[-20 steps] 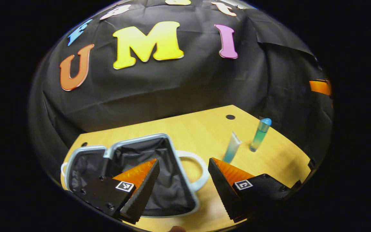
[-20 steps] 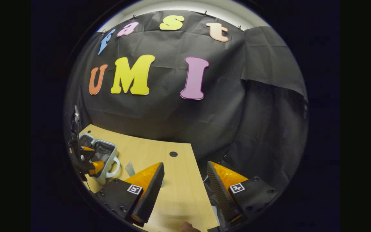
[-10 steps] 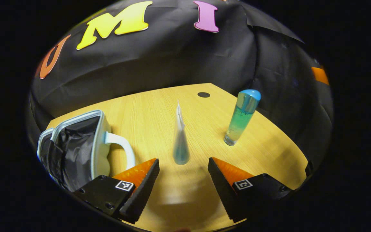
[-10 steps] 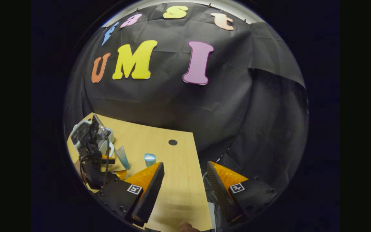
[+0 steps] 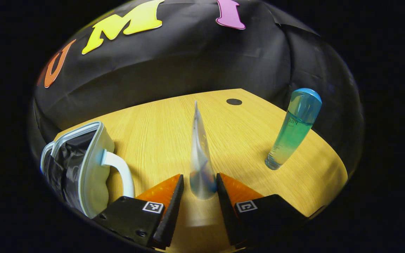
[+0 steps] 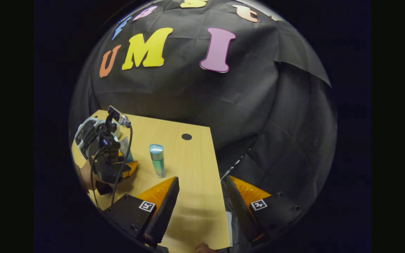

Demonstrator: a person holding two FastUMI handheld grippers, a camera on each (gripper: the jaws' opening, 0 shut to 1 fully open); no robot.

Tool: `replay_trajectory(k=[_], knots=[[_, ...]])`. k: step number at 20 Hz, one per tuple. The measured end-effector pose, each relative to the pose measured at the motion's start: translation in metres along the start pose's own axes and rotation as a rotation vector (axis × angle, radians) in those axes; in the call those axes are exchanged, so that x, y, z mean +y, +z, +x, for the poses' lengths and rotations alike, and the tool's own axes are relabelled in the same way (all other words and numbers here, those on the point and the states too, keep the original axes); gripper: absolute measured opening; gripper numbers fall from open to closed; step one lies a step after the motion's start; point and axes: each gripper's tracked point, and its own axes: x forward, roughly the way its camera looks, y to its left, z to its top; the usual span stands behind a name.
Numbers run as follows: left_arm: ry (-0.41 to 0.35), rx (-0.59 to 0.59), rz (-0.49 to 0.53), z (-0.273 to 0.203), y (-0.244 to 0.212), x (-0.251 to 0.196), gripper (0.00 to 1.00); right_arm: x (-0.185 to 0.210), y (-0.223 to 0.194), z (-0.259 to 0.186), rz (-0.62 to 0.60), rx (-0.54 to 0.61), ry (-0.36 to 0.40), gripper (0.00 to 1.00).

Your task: First open the suitcase, pack the skin care products into it, and then close the suitcase.

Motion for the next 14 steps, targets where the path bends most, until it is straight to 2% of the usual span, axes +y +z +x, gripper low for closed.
replay_trajectory(k=[1, 2, 3, 7, 11, 14], knots=[[-0.01, -0.005, -0.009, 0.0, 0.002, -0.001, 0.61, 0.001, -0.002, 0.002, 0.0, 0.006, 0.004, 0.8], [-0.011, 0.001, -0.014, -0.001, 0.001, 0.0, 0.49, 0.003, -0.003, 0.004, 0.002, 0.01, 0.005, 0.8], [-0.026, 0.004, -0.027, -0.001, 0.001, -0.003, 0.43, 0.007, -0.003, 0.006, 0.007, 0.009, 0.014, 0.8], [-0.046, -0.013, -0.022, -0.028, 0.015, -0.007, 0.4, 0.034, -0.002, 0.021, 0.029, -0.001, 0.077, 0.8], [-0.061, -0.034, 0.0, -0.073, 0.034, -0.008, 0.4, 0.083, -0.007, 0.042, 0.075, 0.014, 0.201, 0.8], [-0.056, -0.03, 0.004, -0.109, 0.037, 0.004, 0.4, 0.111, -0.012, 0.076, 0.052, 0.011, 0.211, 0.8]])
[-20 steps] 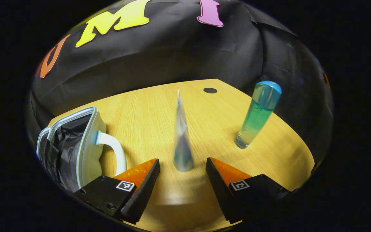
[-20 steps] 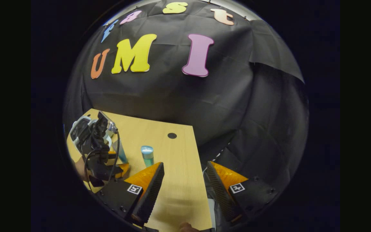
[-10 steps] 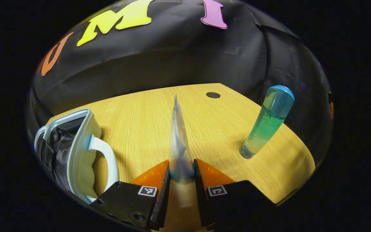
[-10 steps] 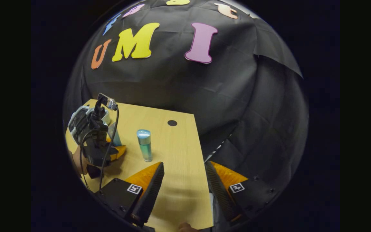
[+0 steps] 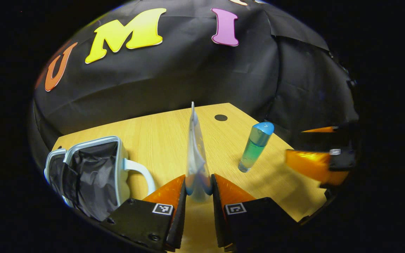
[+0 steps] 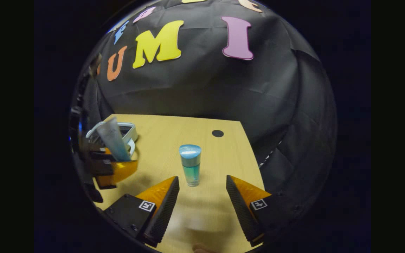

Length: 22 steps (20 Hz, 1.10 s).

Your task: First open the suitcase, pack the skin care products into it, and then close the suitcase.

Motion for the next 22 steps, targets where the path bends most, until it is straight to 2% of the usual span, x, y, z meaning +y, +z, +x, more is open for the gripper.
replay_trajectory(k=[5, 7, 8, 9, 10, 13, 15, 18, 21, 22], knots=[[0.057, 0.028, -0.039, -0.054, -0.009, 0.038, 0.39, 0.016, -0.017, 0.056, -0.045, 0.04, -0.036, 0.77], [0.093, 0.036, -0.064, -0.072, -0.014, 0.062, 0.38, 0.019, -0.017, 0.069, -0.044, 0.037, -0.056, 0.68], [0.108, 0.037, -0.082, -0.08, -0.016, 0.074, 0.38, 0.018, -0.015, 0.071, -0.042, 0.03, -0.073, 0.6], [0.129, 0.044, -0.095, -0.089, -0.02, 0.089, 0.38, 0.017, -0.011, 0.06, -0.033, 0.028, -0.102, 0.57], [0.149, 0.051, -0.102, -0.096, -0.024, 0.104, 0.38, 0.019, -0.015, 0.075, -0.022, 0.03, -0.099, 0.42], [0.212, 0.076, -0.141, -0.117, -0.04, 0.152, 0.38, 0.029, -0.013, 0.076, -0.011, 0.033, -0.098, 0.39], [0.234, 0.094, -0.17, -0.121, -0.049, 0.18, 0.38, 0.037, -0.014, 0.069, 0.006, 0.05, -0.097, 0.38], [0.257, 0.127, -0.177, -0.122, -0.061, 0.218, 0.38, 0.056, -0.005, 0.035, 0.033, 0.039, -0.085, 0.37], [0.236, 0.185, -0.212, -0.115, -0.08, 0.234, 0.38, 0.09, 0.01, -0.006, 0.052, 0.024, -0.044, 0.36], [0.215, 0.228, -0.228, -0.11, -0.091, 0.236, 0.38, 0.111, 0.014, -0.024, 0.079, 0.037, -0.001, 0.36]])
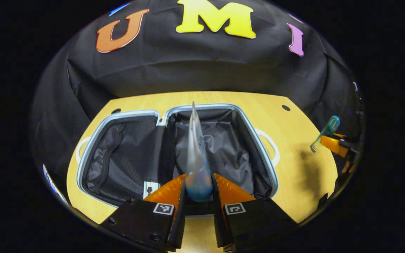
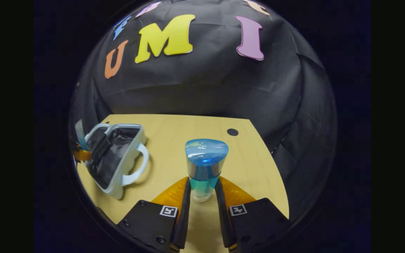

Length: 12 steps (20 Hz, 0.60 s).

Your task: First open the suitcase, pack the skin care products into it, and then close the suitcase.

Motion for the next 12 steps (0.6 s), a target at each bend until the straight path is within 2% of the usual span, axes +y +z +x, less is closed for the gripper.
replay_trajectory(k=[2, 5, 7, 11, 12], knots=[[-0.008, 0.07, 0.021, 0.015, -0.009, 0.003, 0.38, 0.033, 0.009, -0.031, 0.066, -0.01, 0.042, 0.35], [-0.004, 0.172, 0.006, 0.036, -0.029, 0.009, 0.38, 0.065, 0.014, -0.053, 0.084, -0.027, 0.061, 0.36], [-0.014, 0.217, 0.003, 0.046, -0.037, 0.01, 0.39, 0.079, 0.011, -0.064, 0.063, -0.029, 0.064, 0.34], [0.008, 0.293, 0.019, 0.065, -0.047, 0.016, 0.38, 0.092, 0.005, -0.076, 0.021, -0.029, 0.057, 0.37], [0.012, 0.281, 0.024, 0.068, -0.042, 0.016, 0.38, 0.095, 0.004, -0.079, 0.025, -0.027, 0.058, 0.36]])
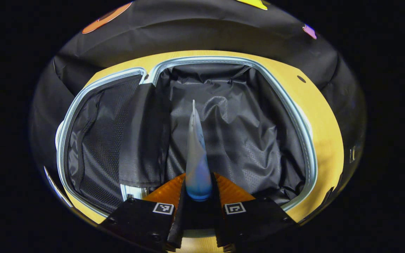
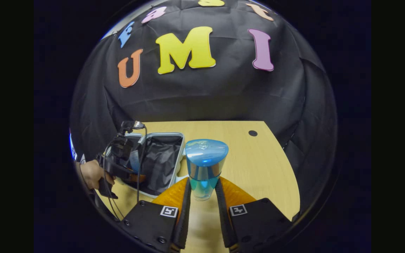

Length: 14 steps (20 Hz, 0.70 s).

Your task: First open the suitcase, pack the skin care products into it, and then close the suitcase.

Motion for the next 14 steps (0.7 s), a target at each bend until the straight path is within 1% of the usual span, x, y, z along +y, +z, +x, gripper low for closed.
replay_trajectory(k=[1, 2, 4, 5, 6, 7, 9, 10, 11, 12, 13, 14], knots=[[0.002, 0.004, 0.01, 0.004, 0.004, -0.001, 0.39, 0.003, 0.0, -0.002, 0.005, 0.002, 0.0, 0.36], [0.01, 0.025, 0.007, 0.004, 0.003, -0.001, 0.39, 0.007, 0.0, -0.005, 0.005, 0.004, 0.0, 0.36], [0.022, 0.021, -0.008, 0.005, 0.004, 0.0, 0.39, 0.013, 0.003, -0.004, -0.006, 0.001, 0.002, 0.36], [0.027, 0.02, -0.012, 0.007, 0.004, 0.0, 0.48, 0.016, 0.004, -0.004, -0.013, 0.001, 0.005, 0.36], [0.027, 0.018, -0.013, 0.006, 0.005, 0.0, 0.48, 0.02, 0.005, -0.003, -0.019, 0.001, 0.007, 0.36], [0.029, 0.018, -0.012, 0.007, 0.005, 0.0, 0.43, 0.024, 0.006, -0.001, -0.024, 0.003, 0.011, 0.36], [0.027, 0.018, -0.013, 0.005, 0.005, -0.001, 0.44, 0.034, 0.006, 0.002, -0.036, 0.012, 0.023, 0.36], [-0.014, 0.013, -0.01, 0.003, 0.005, -0.009, 0.46, 0.04, 0.007, 0.004, -0.048, 0.015, 0.029, 0.36], [-0.037, 0.005, -0.007, 0.0, 0.006, -0.014, 0.58, 0.046, 0.007, 0.005, -0.059, 0.017, 0.038, 0.36], [-0.058, -0.008, -0.008, -0.006, 0.006, -0.017, 0.62, 0.052, 0.009, 0.007, -0.068, 0.019, 0.049, 0.36], [-0.074, -0.036, -0.006, -0.014, 0.009, -0.02, 0.77, 0.059, 0.009, 0.011, -0.074, 0.023, 0.061, 0.36], [-0.08, -0.067, 0.006, -0.023, 0.013, -0.02, 0.7, 0.066, 0.01, 0.014, -0.077, 0.027, 0.073, 0.36]])
